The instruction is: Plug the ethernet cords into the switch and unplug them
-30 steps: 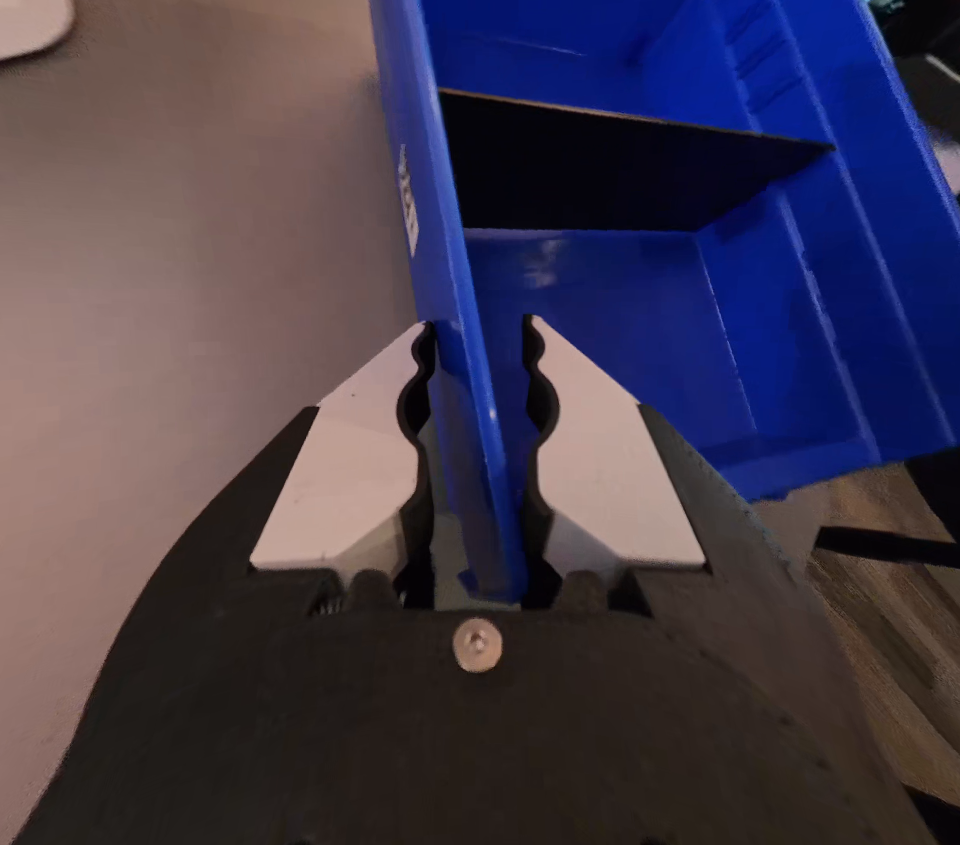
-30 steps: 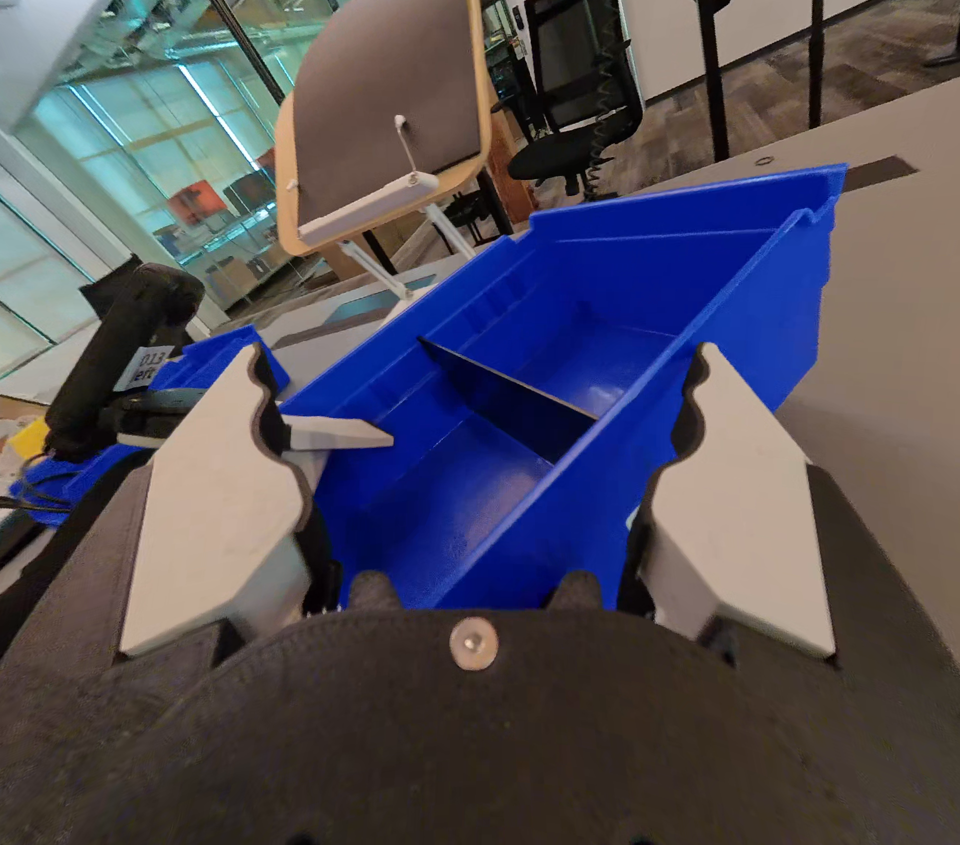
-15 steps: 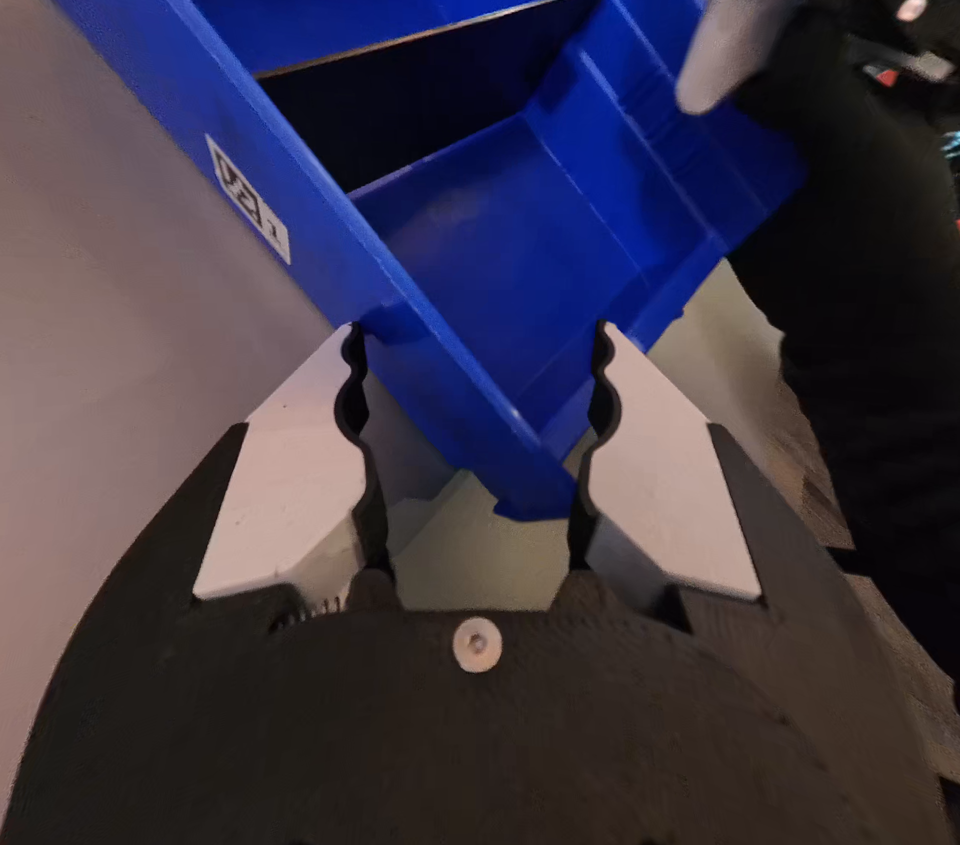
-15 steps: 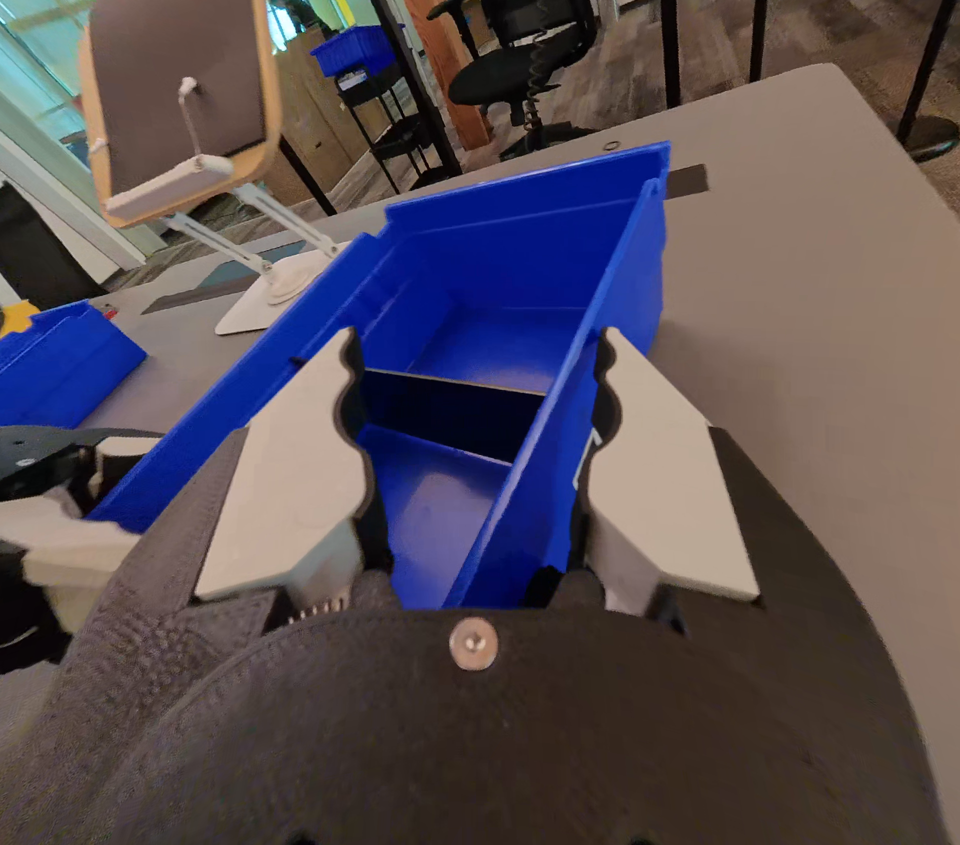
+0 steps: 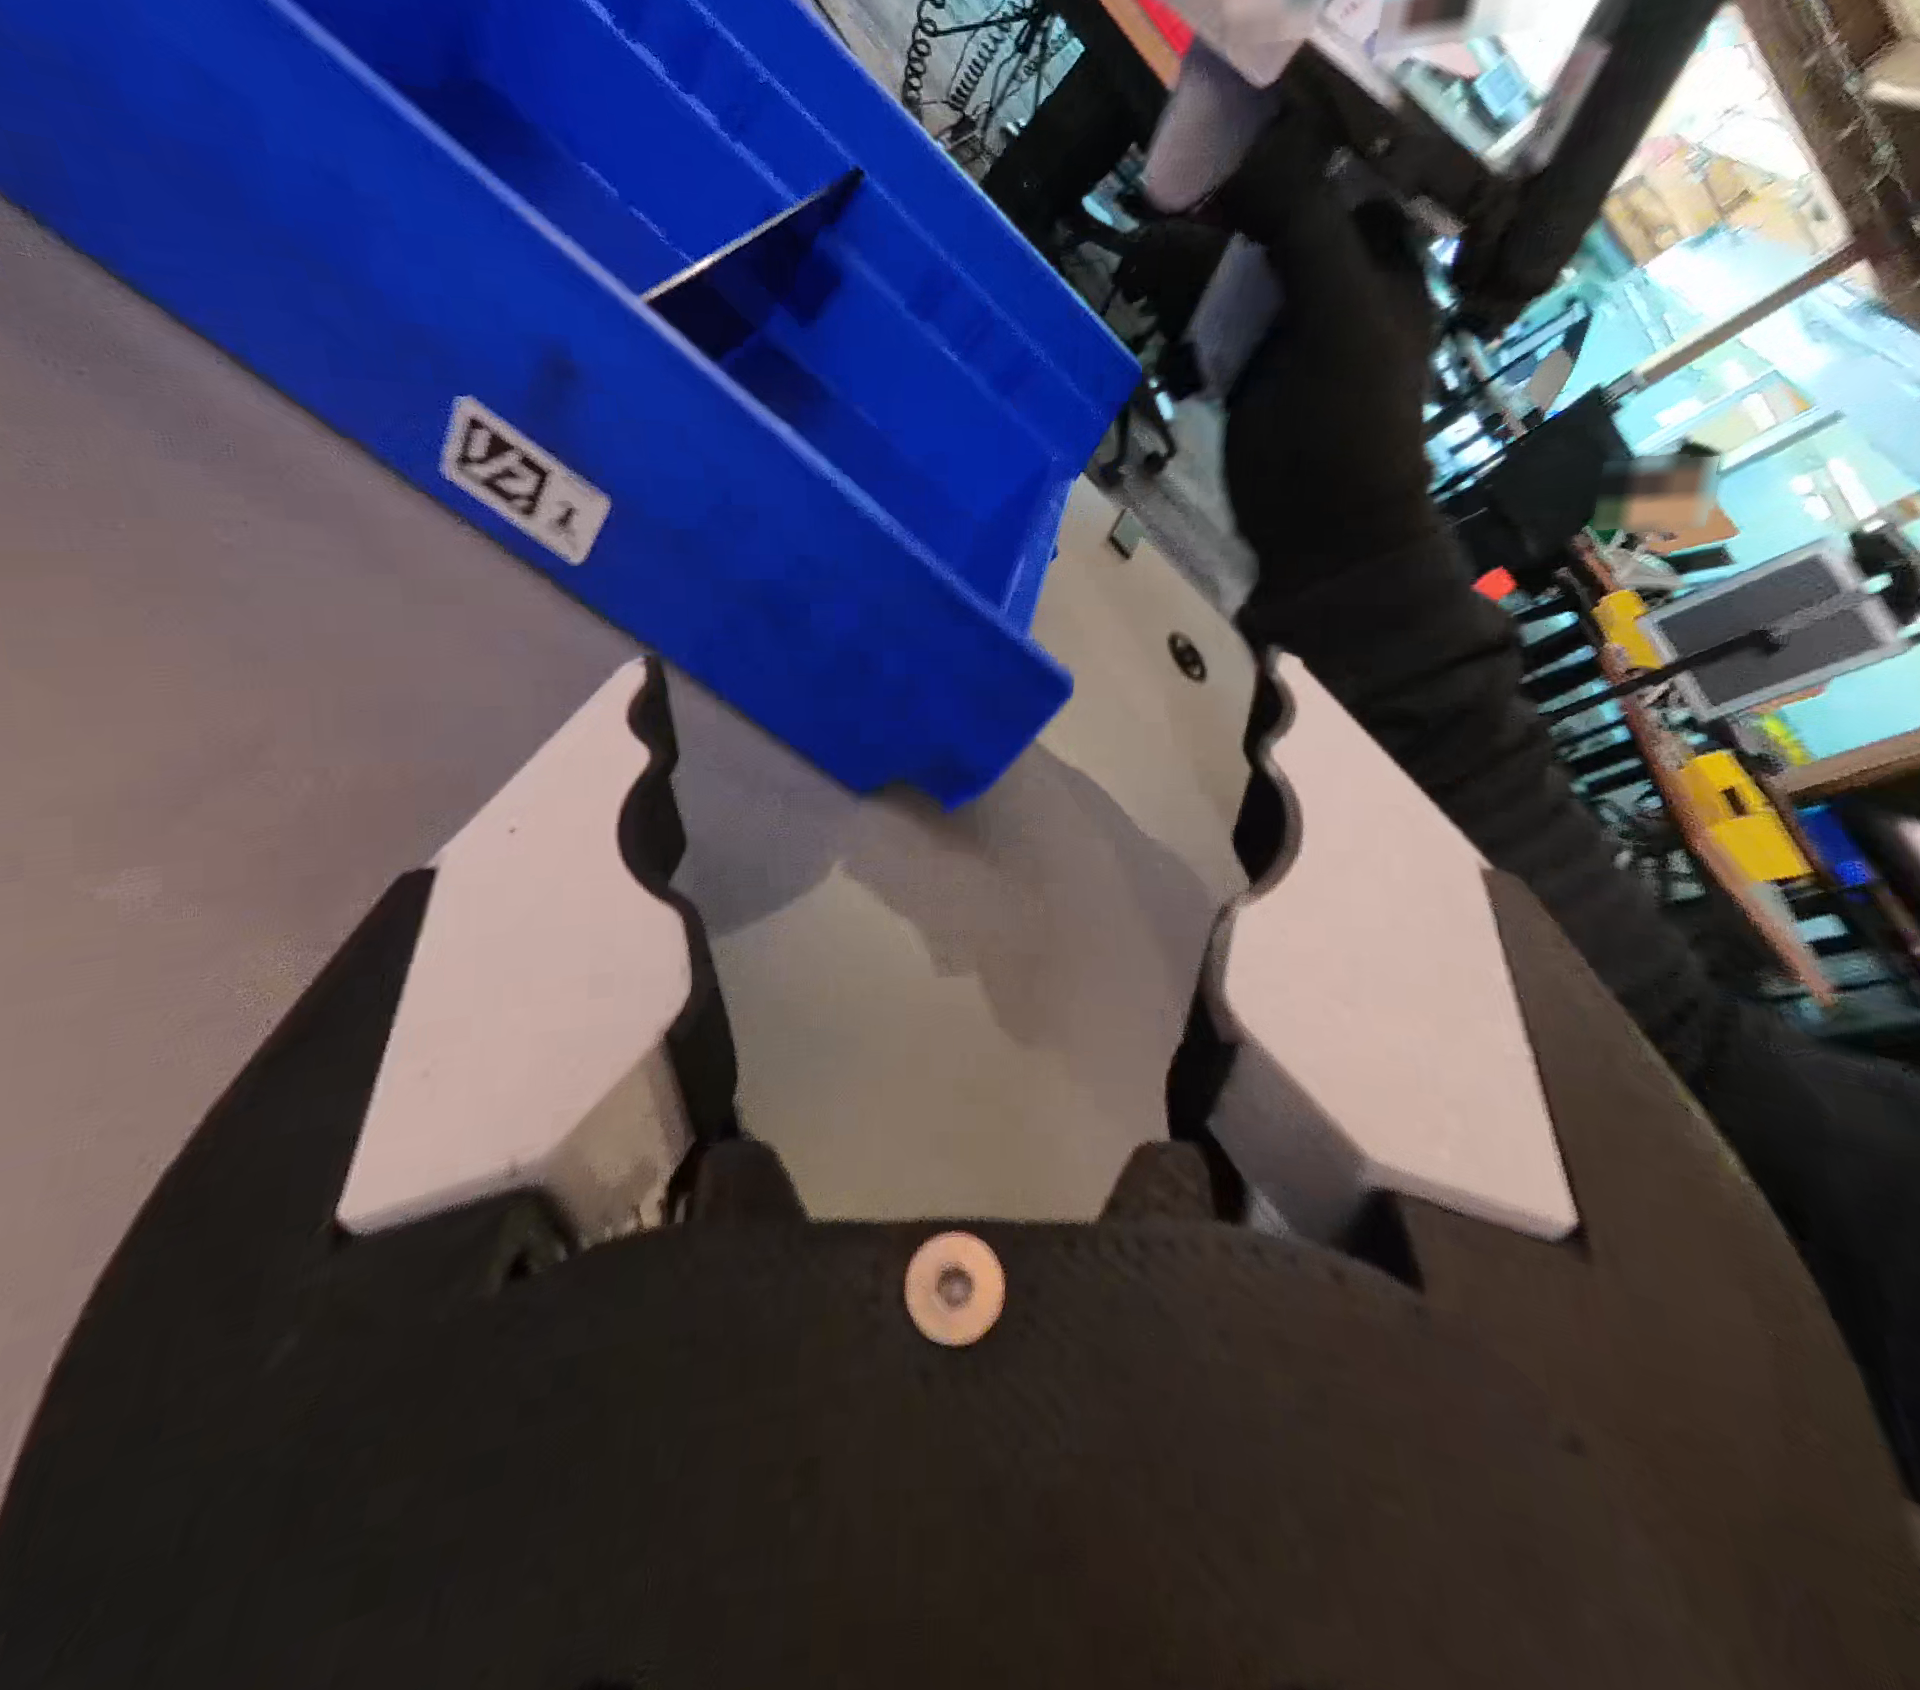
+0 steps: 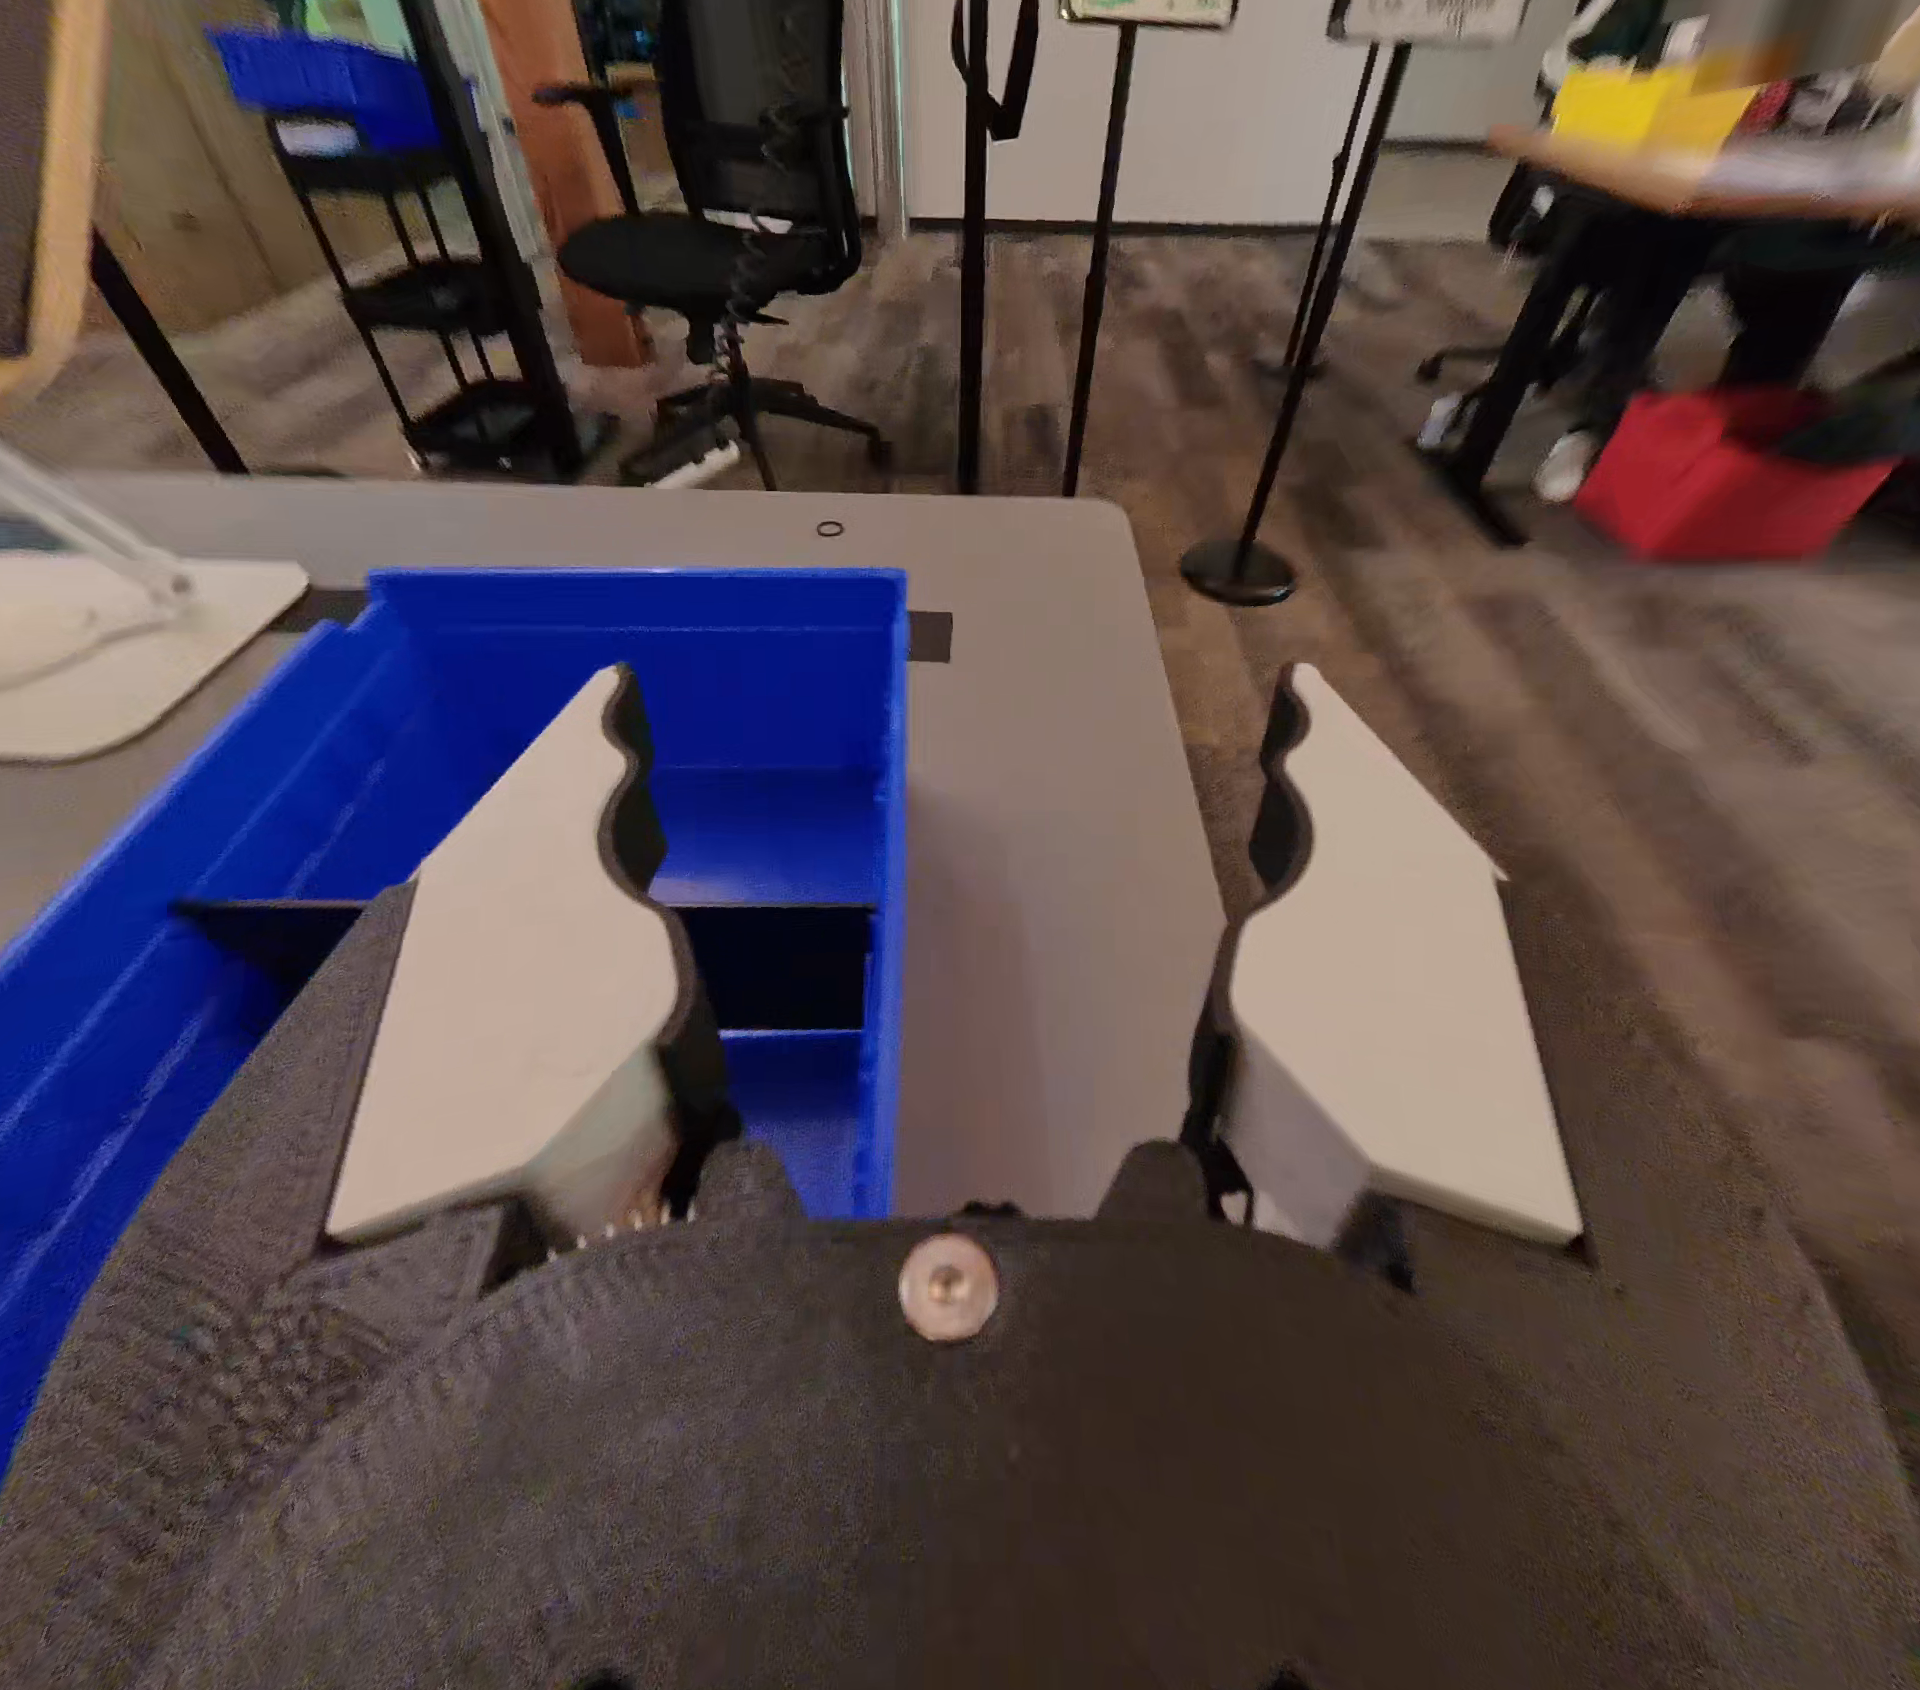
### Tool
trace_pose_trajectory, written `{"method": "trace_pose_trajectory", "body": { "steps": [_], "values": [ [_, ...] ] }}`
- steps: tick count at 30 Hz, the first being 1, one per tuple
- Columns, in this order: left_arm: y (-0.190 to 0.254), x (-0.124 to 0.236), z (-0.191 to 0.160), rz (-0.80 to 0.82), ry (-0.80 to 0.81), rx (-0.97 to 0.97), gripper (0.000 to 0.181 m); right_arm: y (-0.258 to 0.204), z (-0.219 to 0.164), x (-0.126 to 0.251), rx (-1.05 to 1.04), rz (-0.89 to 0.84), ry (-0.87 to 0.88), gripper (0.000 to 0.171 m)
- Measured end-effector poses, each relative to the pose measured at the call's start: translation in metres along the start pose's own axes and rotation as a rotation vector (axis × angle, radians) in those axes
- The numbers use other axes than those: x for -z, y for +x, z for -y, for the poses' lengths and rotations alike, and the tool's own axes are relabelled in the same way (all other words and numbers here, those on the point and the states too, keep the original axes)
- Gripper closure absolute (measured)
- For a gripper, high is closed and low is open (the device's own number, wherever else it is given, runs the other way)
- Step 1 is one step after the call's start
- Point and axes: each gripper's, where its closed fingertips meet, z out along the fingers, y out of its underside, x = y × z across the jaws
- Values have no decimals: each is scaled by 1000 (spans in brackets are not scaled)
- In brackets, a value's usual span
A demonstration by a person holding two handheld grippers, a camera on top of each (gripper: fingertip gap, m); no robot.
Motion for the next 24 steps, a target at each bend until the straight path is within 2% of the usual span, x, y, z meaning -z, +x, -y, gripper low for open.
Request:
{"method": "trace_pose_trajectory", "body": {
  "steps": [2,4,6,8,11,14,17,20,24],
  "values": [
    [-9,33,-8,42,-16,-55,66,-46,21,14,87,78,-22,59],
    [-22,67,-15,100,-9,-118,62,-110,41,27,135,221,-19,59],
    [-38,101,-29,164,-47,-158,59,-183,47,37,194,369,-45,50],
    [-57,134,-45,243,-84,-194,59,-253,40,43,236,503,-90,47],
    [-89,177,-79,354,-165,-224,49,-352,19,48,228,708,-132,40],
    [-118,213,-110,445,-234,-233,45,-431,-24,44,206,849,-241,32],
    [-143,240,-138,519,-334,-275,47,-476,-75,29,243,875,-352,21],
    [-152,250,-139,528,-330,-367,61,-499,-118,12,297,849,-433,16],
    [-160,247,-132,533,-297,-361,55,-509,-161,1,327,819,-527,16]
  ]
}}
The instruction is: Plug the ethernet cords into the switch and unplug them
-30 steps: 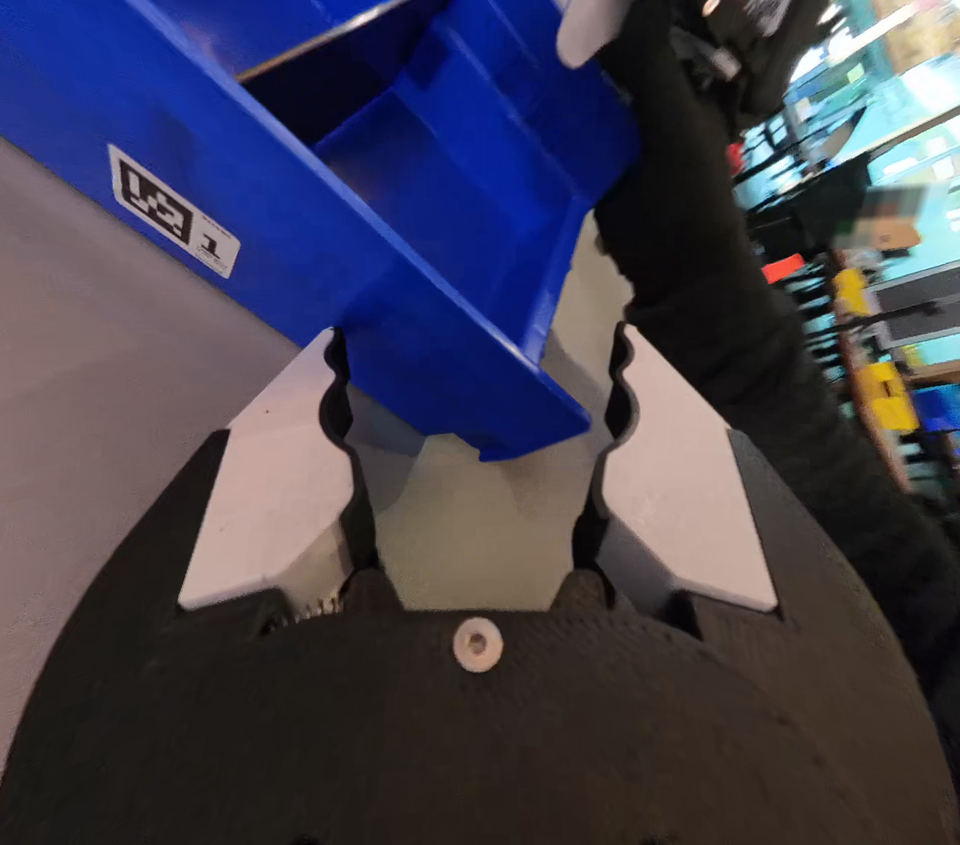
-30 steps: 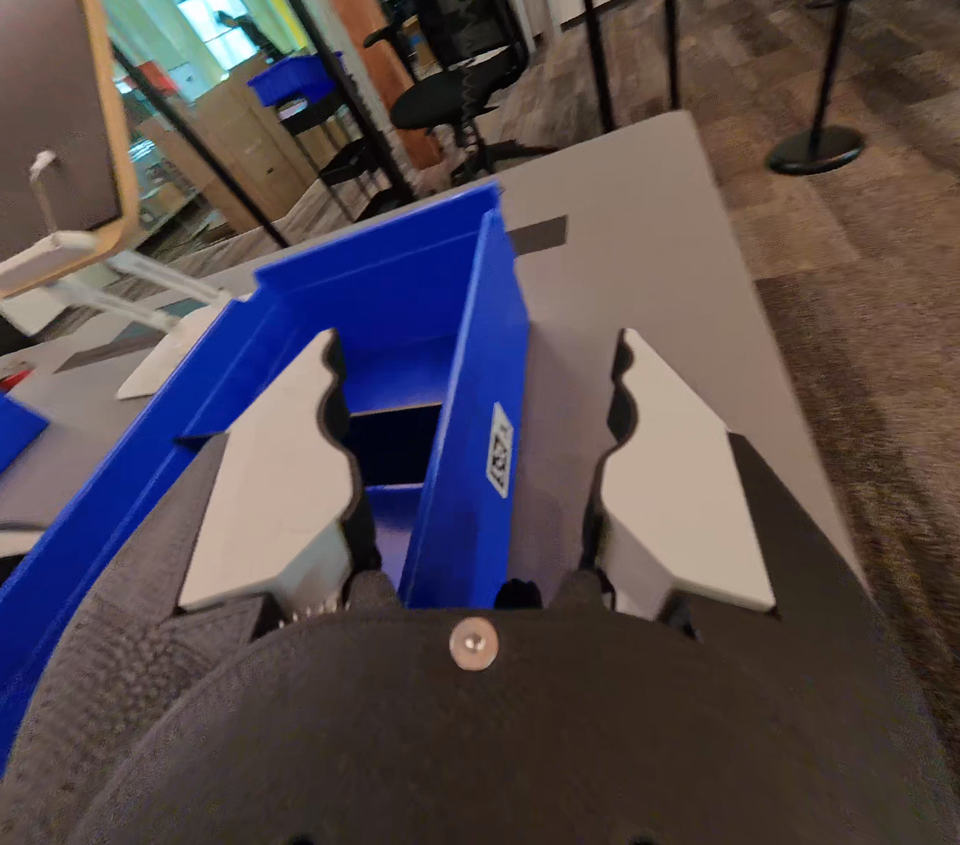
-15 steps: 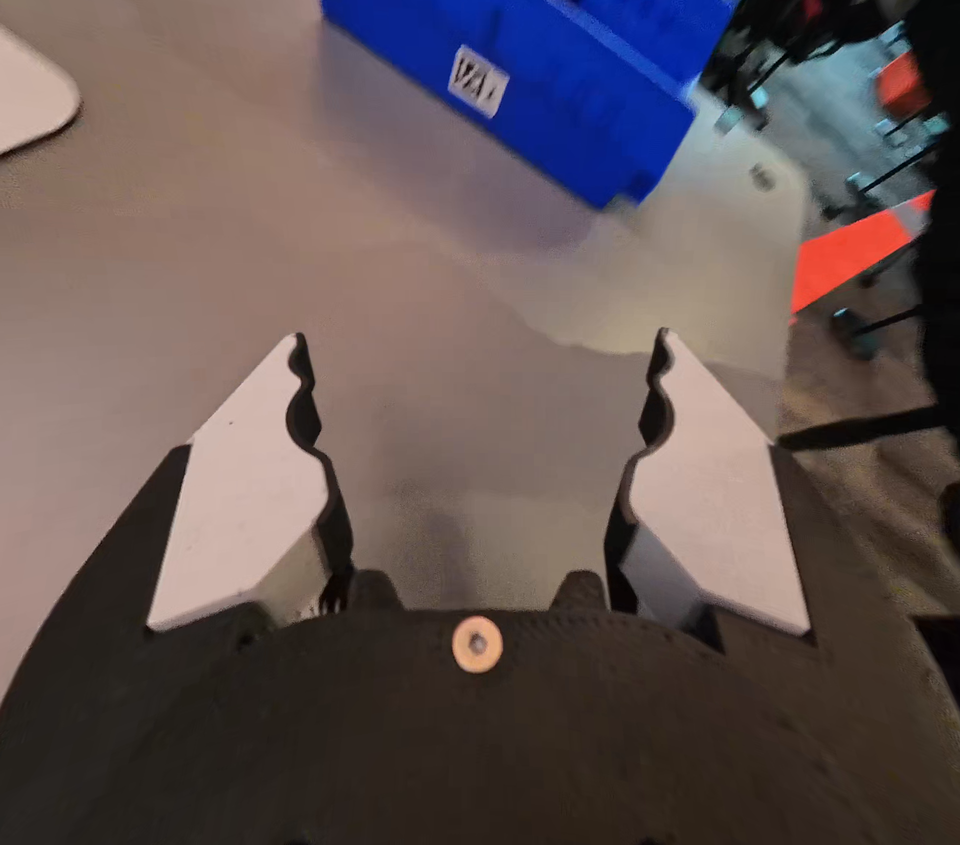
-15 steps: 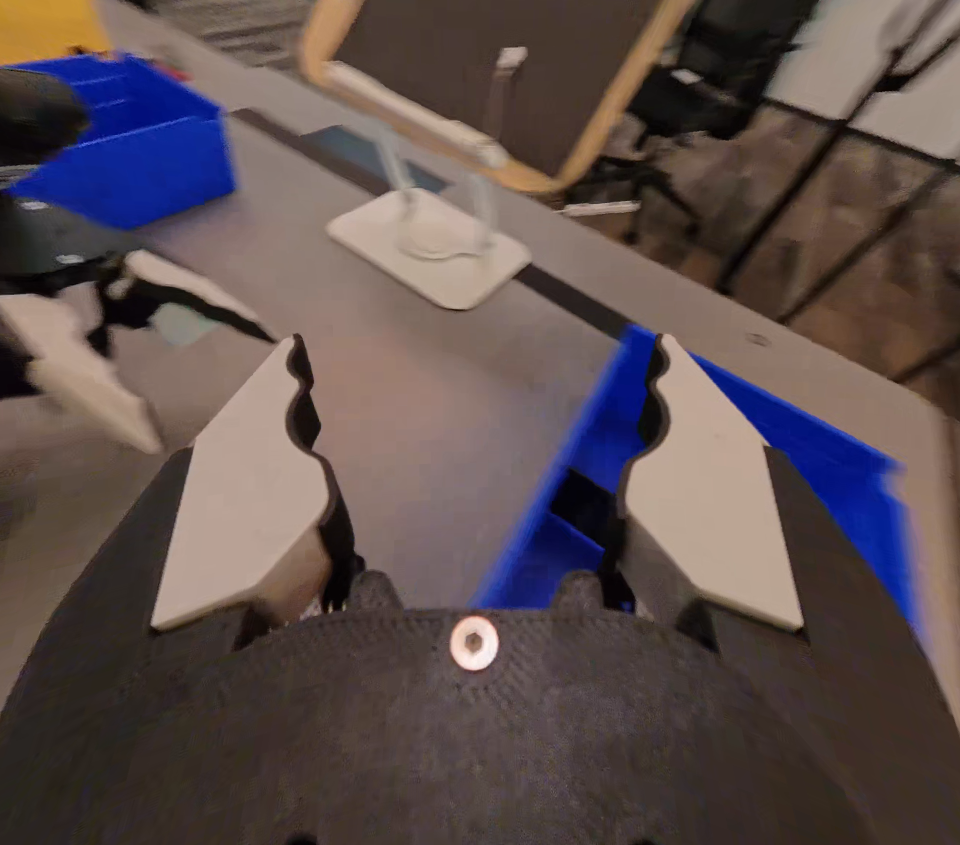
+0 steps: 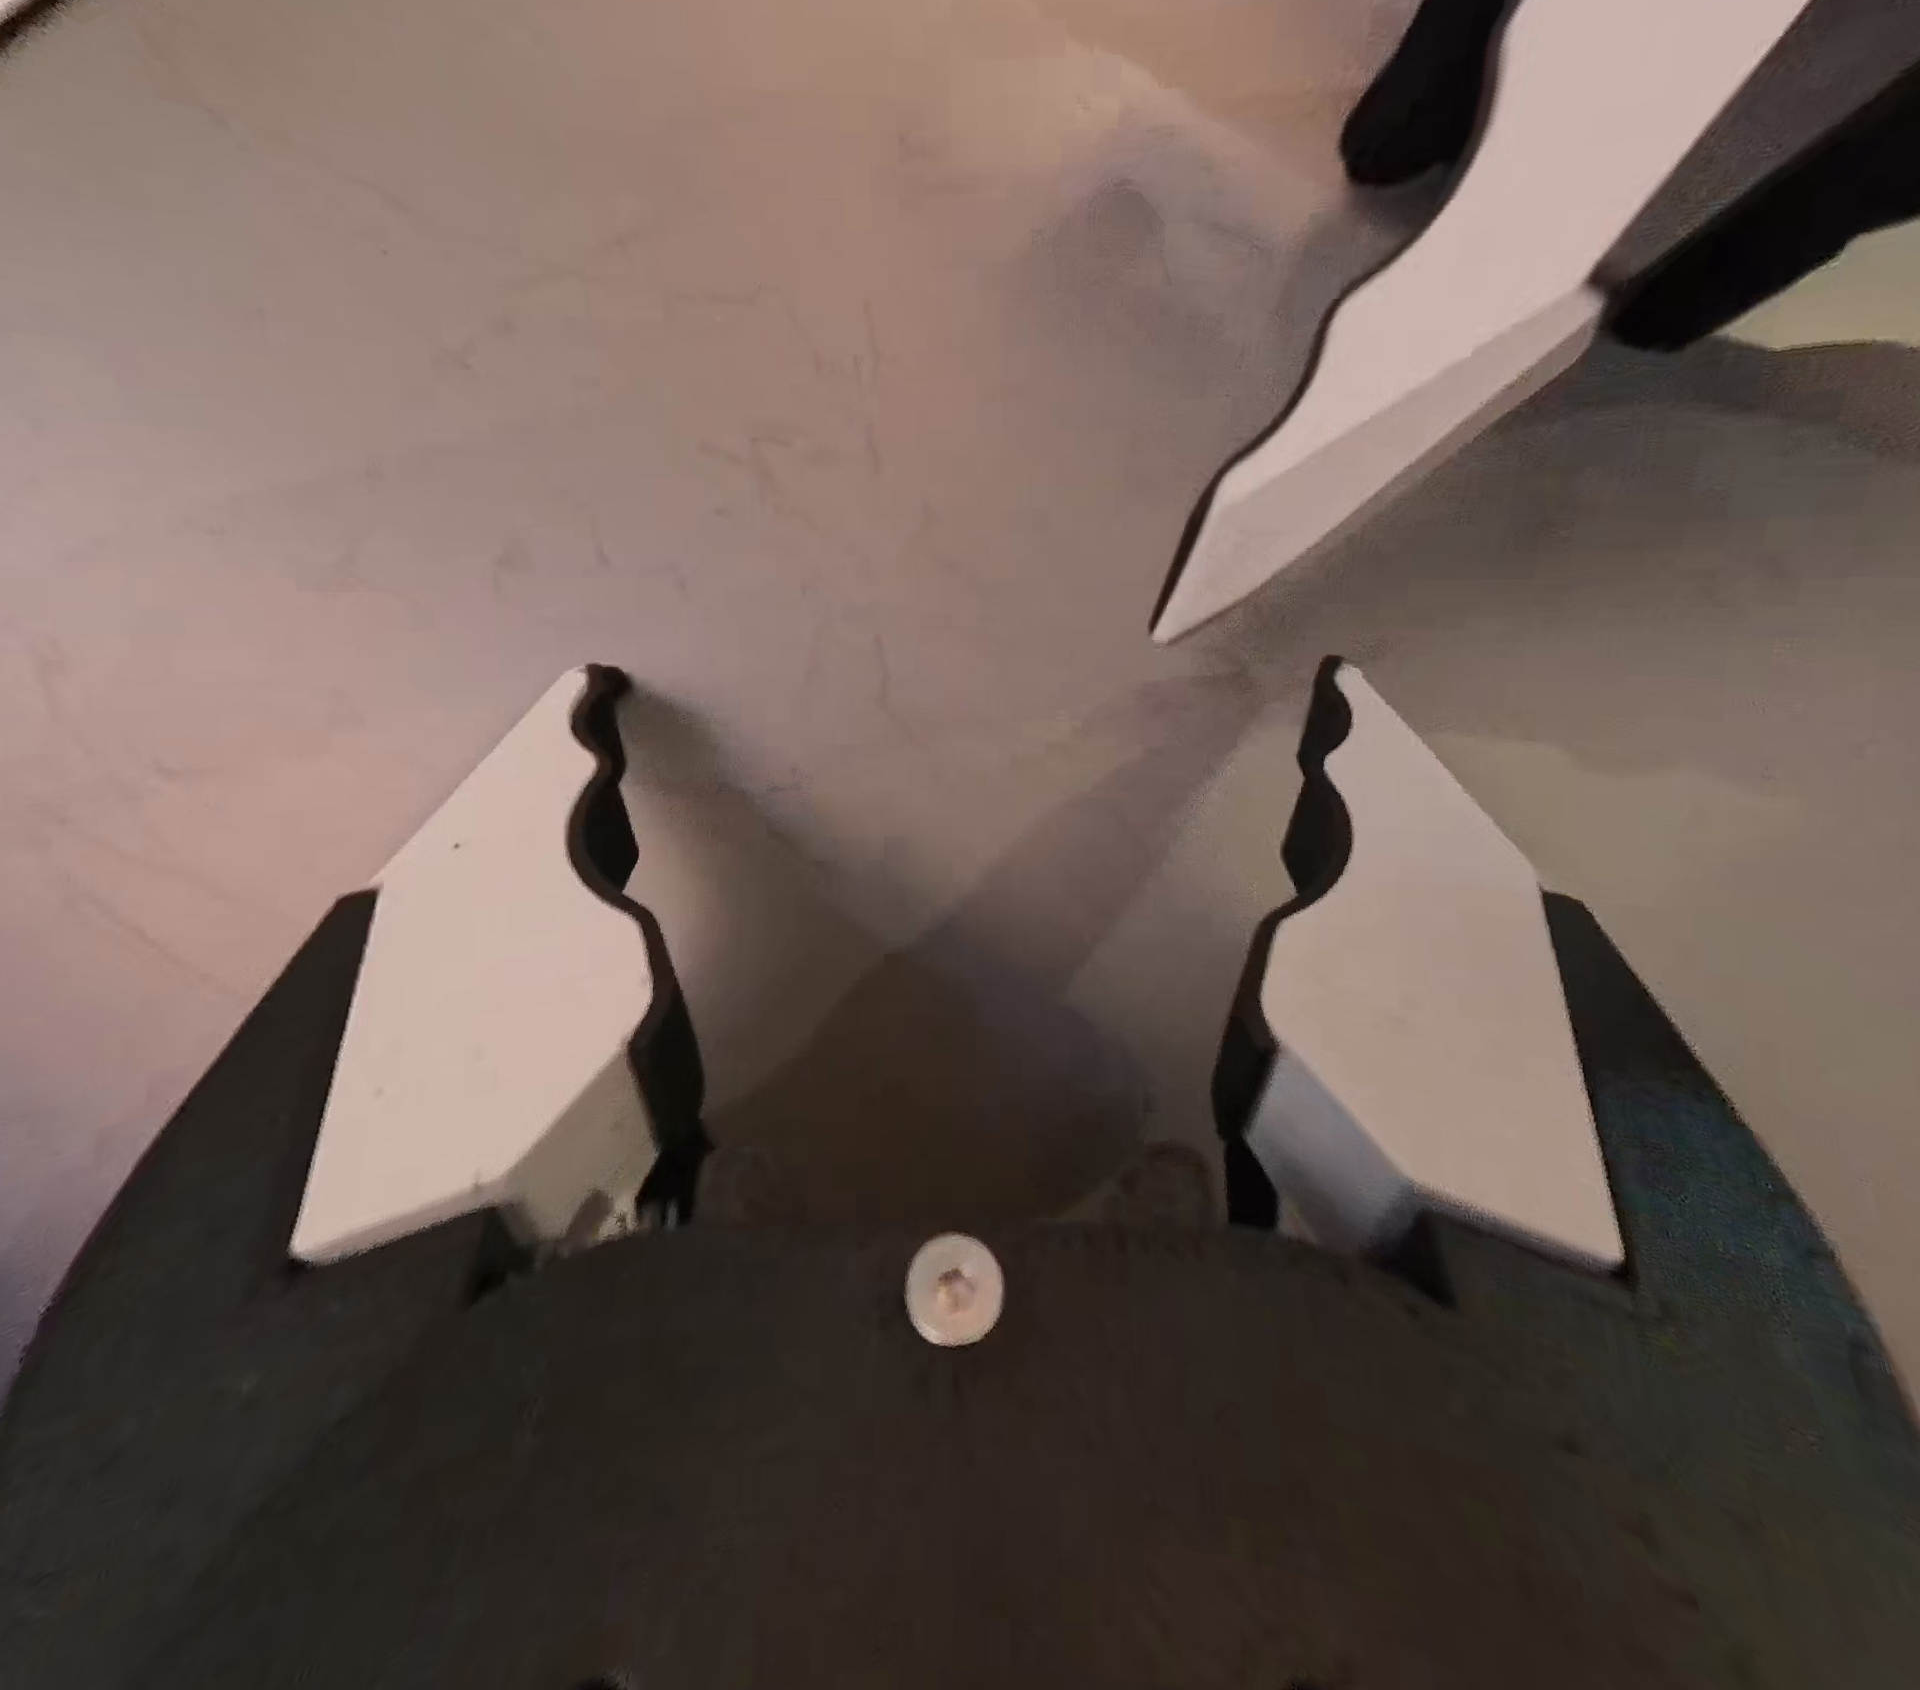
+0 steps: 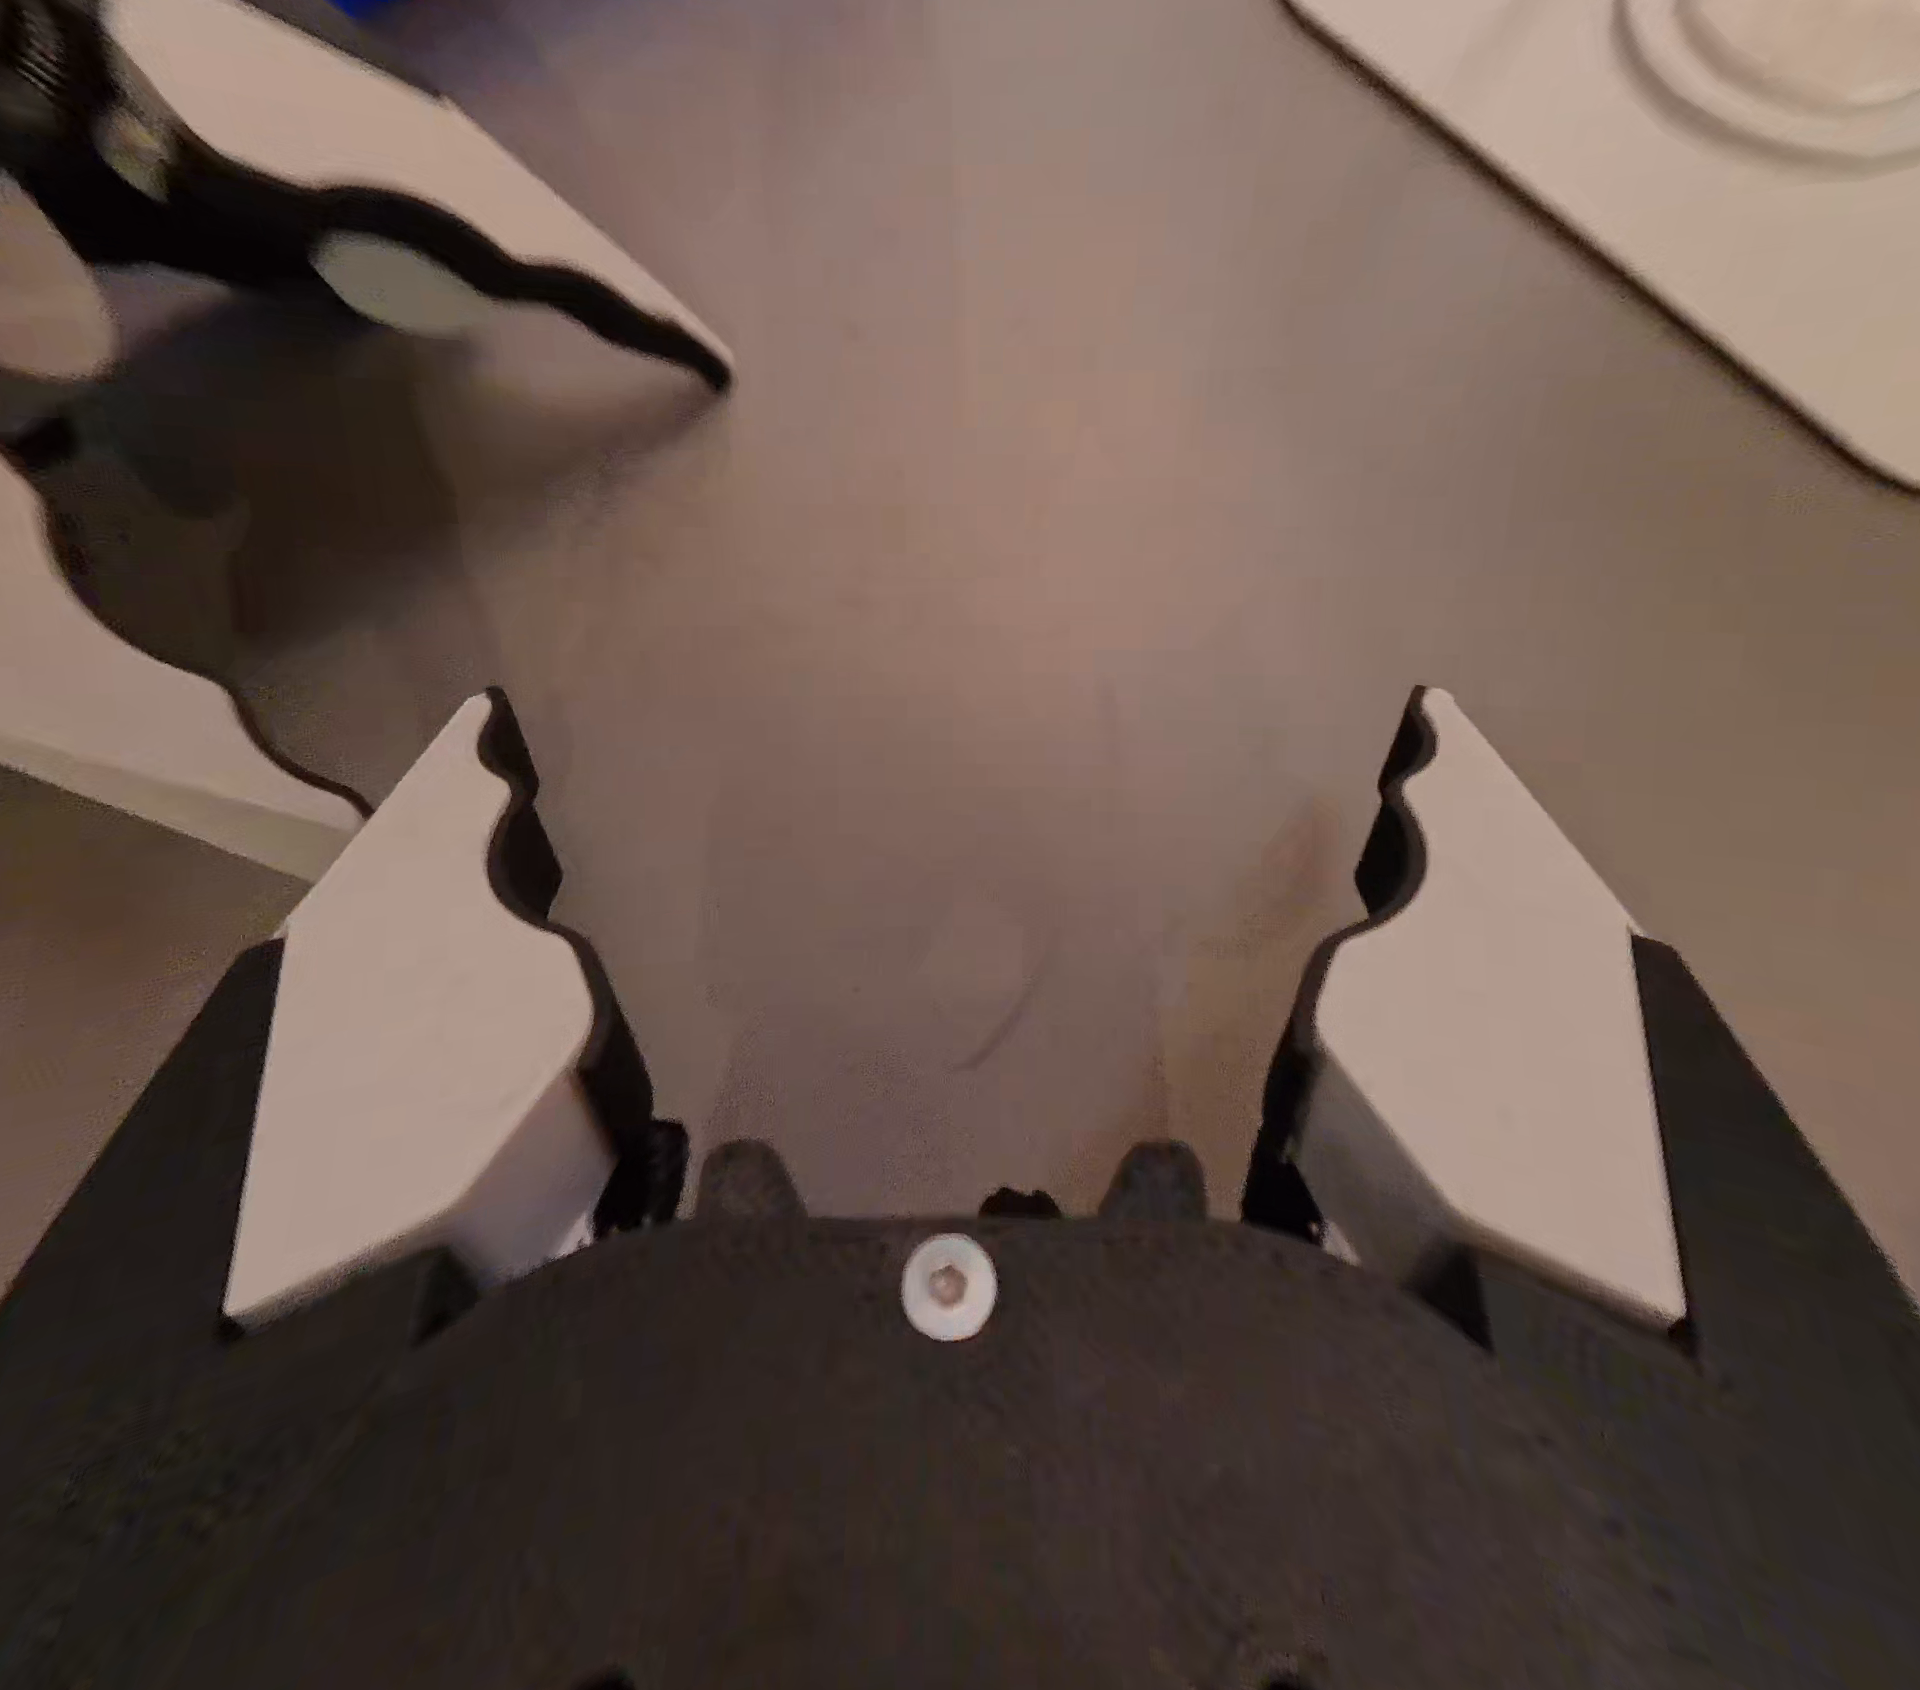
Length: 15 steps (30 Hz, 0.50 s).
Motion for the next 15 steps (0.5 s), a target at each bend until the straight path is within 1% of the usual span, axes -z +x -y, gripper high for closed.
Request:
{"method": "trace_pose_trajectory", "body": {
  "steps": [2,3,5,10,15],
  "values": [
    [-3,-3,-2,18,-6,-45,54,0,-17,-10,21,-15,-79,16],
    [-3,-3,-3,23,-14,-61,54,0,-19,-12,35,-26,-99,16],
    [-5,-4,-3,45,-18,-65,57,-2,-17,-12,38,-36,-87,16],
    [-7,-2,-4,81,-15,-29,59,-2,-17,-11,2,-63,-87,19],
    [-12,2,-6,137,-5,27,68,-1,-19,-10,-29,-72,-90,24]
  ]
}}
